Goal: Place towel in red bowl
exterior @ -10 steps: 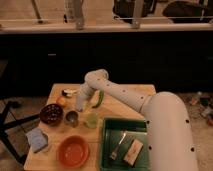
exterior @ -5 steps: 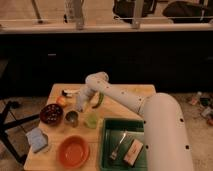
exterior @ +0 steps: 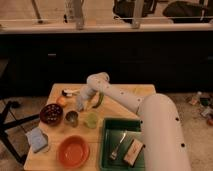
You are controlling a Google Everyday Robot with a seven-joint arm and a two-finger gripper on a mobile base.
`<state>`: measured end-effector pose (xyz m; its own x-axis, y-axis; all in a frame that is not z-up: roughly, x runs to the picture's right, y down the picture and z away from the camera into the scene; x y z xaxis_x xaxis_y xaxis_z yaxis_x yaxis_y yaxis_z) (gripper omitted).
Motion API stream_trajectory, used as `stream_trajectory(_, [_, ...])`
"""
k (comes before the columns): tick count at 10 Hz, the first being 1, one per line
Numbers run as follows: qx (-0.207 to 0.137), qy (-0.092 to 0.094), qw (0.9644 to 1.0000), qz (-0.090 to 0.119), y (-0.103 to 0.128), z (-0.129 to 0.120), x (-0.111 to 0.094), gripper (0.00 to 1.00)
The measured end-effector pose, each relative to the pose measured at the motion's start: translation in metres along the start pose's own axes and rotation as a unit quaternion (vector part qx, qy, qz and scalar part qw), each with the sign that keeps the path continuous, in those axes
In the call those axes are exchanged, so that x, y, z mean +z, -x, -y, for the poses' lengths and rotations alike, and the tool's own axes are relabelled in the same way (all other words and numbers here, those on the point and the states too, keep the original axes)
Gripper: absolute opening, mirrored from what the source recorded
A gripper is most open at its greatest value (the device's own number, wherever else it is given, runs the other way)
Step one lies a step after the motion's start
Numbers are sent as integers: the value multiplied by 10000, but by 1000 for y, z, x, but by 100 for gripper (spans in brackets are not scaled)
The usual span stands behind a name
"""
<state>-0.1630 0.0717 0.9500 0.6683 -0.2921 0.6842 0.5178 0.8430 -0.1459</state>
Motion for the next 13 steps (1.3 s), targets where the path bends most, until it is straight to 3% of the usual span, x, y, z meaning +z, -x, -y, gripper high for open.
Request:
stream_trajectory(2, [37,3,10000,21,-4,3,4,74])
stream_trajectory(9, [61,88,9999,109,-7,-7,14,6])
stream_trajectory(10, [72,82,9998,144,-8,-9,14,0])
stream_trajectory(13, [35,2,9998,195,-8,-8,5,0])
